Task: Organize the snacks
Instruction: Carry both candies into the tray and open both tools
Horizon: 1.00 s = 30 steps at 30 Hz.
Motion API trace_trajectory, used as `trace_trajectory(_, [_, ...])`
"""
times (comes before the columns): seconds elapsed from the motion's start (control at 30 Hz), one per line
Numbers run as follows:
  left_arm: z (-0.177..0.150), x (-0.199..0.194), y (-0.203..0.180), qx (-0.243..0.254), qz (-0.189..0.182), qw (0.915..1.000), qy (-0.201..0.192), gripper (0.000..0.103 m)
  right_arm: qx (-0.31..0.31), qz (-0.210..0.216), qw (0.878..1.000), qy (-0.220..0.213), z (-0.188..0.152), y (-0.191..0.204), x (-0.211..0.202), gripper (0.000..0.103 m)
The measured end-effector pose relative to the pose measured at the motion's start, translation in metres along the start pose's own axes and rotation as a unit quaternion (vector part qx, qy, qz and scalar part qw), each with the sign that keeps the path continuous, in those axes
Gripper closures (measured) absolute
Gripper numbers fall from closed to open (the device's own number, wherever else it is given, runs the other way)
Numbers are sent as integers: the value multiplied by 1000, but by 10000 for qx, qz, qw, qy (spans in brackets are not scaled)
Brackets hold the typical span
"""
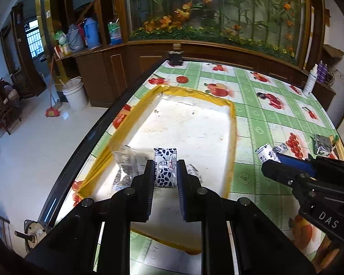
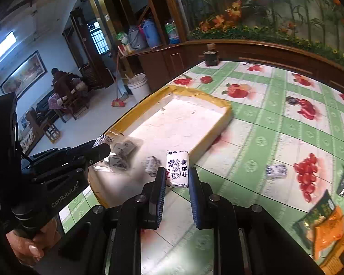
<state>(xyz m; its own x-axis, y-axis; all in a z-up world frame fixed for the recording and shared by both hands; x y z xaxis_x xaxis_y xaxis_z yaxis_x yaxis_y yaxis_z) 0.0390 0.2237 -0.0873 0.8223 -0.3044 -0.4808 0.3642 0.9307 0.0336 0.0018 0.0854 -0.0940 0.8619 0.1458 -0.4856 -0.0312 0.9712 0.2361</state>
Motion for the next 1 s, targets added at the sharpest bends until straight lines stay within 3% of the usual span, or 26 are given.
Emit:
trace_trajectory(0.57, [-18,38,31,-142,292,9990,307,87,-57,300,9990,329,-3,28,73,83])
trace_trajectory(1.0, [-19,46,35,-12,428,9987,259,87,-193,301,9980,523,-10,35,108,83])
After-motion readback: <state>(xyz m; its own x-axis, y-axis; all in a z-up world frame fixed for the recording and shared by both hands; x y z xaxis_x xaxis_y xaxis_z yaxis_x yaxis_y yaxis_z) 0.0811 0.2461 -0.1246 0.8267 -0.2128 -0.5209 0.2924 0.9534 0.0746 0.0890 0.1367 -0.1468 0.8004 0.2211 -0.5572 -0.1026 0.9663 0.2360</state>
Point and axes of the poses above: each gripper's, at about its wrist camera, not at the fingertips, and x roughly the way its jaws point, y to its left, z to its top, the point moved 8 cm from there along x, roughly the way its jaws point, and after that the axes turned 15 degrees about -y, right-handed, at the moved point
